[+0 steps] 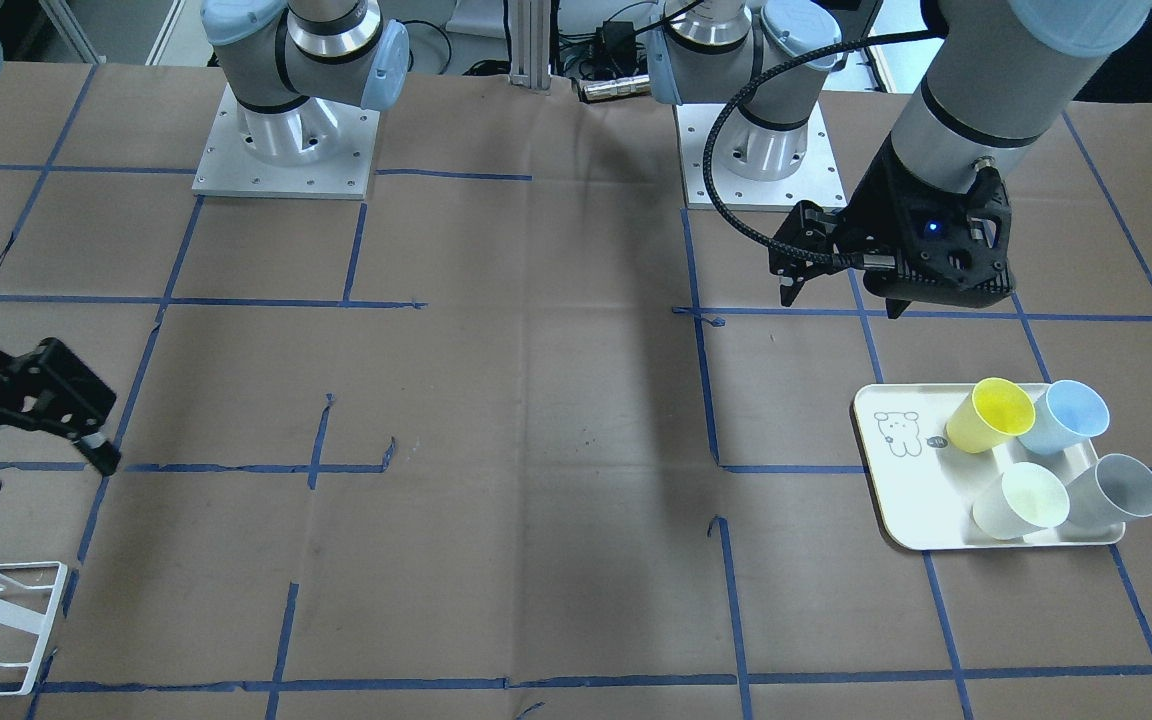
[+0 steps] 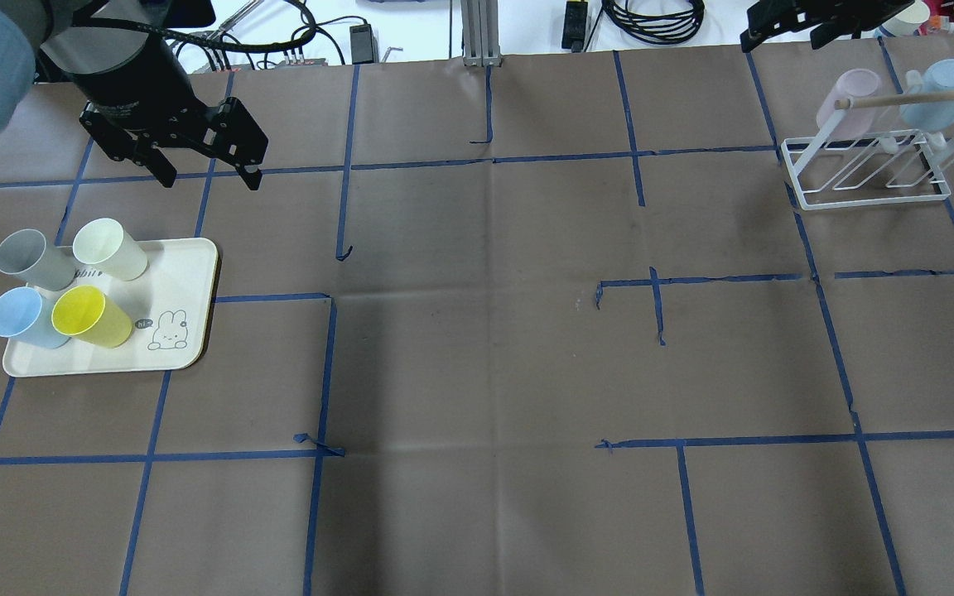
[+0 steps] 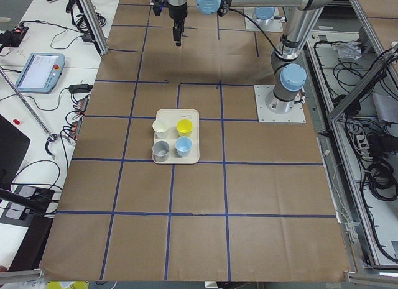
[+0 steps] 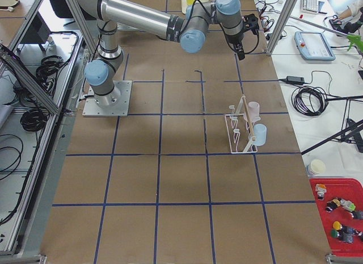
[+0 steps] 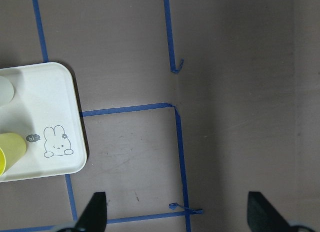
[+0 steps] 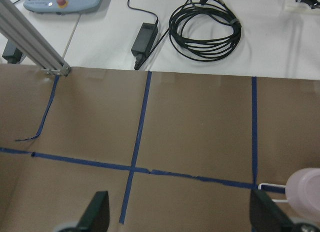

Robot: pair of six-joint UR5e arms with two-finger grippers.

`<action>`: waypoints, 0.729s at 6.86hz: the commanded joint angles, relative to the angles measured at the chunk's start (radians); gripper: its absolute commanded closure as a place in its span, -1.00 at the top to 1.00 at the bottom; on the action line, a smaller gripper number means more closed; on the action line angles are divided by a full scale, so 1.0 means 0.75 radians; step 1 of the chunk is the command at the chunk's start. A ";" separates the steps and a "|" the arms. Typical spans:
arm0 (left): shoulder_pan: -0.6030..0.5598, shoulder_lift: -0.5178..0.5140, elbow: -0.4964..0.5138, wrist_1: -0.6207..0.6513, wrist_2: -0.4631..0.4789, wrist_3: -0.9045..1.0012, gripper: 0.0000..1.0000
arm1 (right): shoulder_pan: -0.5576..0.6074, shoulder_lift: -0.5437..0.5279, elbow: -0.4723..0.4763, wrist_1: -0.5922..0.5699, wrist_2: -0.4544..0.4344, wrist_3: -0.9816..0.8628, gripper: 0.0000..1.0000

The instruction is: Transfer IKEA cup to right arm and place on rack

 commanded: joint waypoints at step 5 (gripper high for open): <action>0.000 0.008 0.000 0.000 0.001 0.000 1.00 | 0.401 -0.195 0.087 0.565 -0.150 0.204 1.00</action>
